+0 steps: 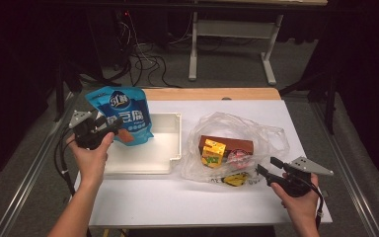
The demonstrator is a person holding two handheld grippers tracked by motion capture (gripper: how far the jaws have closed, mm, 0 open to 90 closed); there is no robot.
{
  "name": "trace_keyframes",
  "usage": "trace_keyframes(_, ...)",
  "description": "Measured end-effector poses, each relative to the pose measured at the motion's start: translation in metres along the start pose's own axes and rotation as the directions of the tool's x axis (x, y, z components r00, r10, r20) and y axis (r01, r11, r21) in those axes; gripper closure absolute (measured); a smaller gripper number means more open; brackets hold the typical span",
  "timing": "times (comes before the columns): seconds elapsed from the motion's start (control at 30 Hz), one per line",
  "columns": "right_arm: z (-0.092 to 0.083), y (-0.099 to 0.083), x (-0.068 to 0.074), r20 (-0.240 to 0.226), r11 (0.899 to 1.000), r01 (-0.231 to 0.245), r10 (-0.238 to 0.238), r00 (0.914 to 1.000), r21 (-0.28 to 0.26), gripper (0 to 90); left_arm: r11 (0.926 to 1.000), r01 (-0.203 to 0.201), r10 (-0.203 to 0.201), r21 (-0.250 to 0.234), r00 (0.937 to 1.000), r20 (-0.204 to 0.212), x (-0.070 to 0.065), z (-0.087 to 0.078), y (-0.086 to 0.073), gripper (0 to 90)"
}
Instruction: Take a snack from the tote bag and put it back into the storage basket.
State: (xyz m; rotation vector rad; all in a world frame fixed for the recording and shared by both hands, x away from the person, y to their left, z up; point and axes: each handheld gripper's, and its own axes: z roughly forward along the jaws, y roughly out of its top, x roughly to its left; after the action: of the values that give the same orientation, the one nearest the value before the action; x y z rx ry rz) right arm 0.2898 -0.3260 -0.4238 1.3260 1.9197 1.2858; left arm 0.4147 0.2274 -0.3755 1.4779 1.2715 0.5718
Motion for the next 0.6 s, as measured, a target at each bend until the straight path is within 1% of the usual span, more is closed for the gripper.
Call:
trace_keyframes(0.07, 0.000, 0.000, 0.001, 0.001, 1.000, -0.001, 0.001, 1.0000, -0.002, 38.3, 1.0000, -0.003, 0.003, -0.003, 1.0000, -0.002, -0.004, -0.003, -0.003, 29.4)
trace_keyframes(0.13, 0.000, 0.000, 0.001, 0.000, 1.000, -0.003, 0.003, 1.0000, -0.003, 38.3, 0.9999, -0.013, 0.013, 0.008, 0.9996, -0.024, -0.009, -0.005, -0.006, 29.2)
trace_keyframes(0.17, 0.000, 0.000, 0.002, 0.000, 1.000, -0.002, 0.002, 1.0000, -0.003, 38.3, 1.0000, -0.007, 0.007, 0.006, 0.9997, -0.023, -0.010, -0.006, -0.007, 29.3)
trace_keyframes(0.2, 0.000, 0.001, 0.002, 0.000, 1.000, -0.001, 0.001, 1.0000, -0.002, 38.3, 1.0000, 0.000, 0.000, 0.000, 0.9998, -0.018, -0.012, -0.008, -0.008, 29.5)
trace_keyframes(0.27, 0.001, 0.001, 0.002, 0.000, 1.000, 0.002, -0.002, 1.0000, -0.005, 38.4, 1.0000, -0.008, 0.008, 0.002, 0.9999, -0.011, -0.018, -0.010, -0.012, 30.3)
trace_keyframes(0.33, 0.002, 0.002, 0.002, -0.002, 1.000, -0.010, 0.010, 1.0000, -0.013, 38.9, 0.9998, -0.020, 0.020, 0.005, 0.9998, 0.004, -0.026, -0.012, -0.016, 30.9)
trace_keyframes(0.37, 0.003, 0.004, 0.002, -0.001, 1.000, -0.023, 0.023, 0.9997, -0.017, 39.2, 0.9994, -0.033, 0.033, 0.006, 0.9994, 0.006, -0.030, -0.012, -0.019, 31.3)
trace_keyframes(0.43, 0.005, 0.007, 0.003, 0.001, 0.999, -0.029, 0.029, 0.9996, -0.029, 40.0, 0.9988, -0.048, 0.048, 0.009, 0.9986, 0.020, -0.039, -0.012, -0.025, 31.7)
trace_keyframes(0.5, 0.007, 0.010, 0.005, -0.001, 0.999, -0.028, 0.028, 0.9996, -0.035, 41.9, 0.9991, -0.040, 0.040, 0.010, 0.9985, 0.037, -0.045, -0.012, -0.030, 31.9)
trace_keyframes(0.6, 0.012, 0.013, 0.009, 0.009, 0.999, -0.022, 0.022, 0.9997, -0.036, 46.4, 0.9992, -0.040, 0.040, 0.008, 0.9980, 0.050, -0.056, -0.013, -0.036, 33.2)
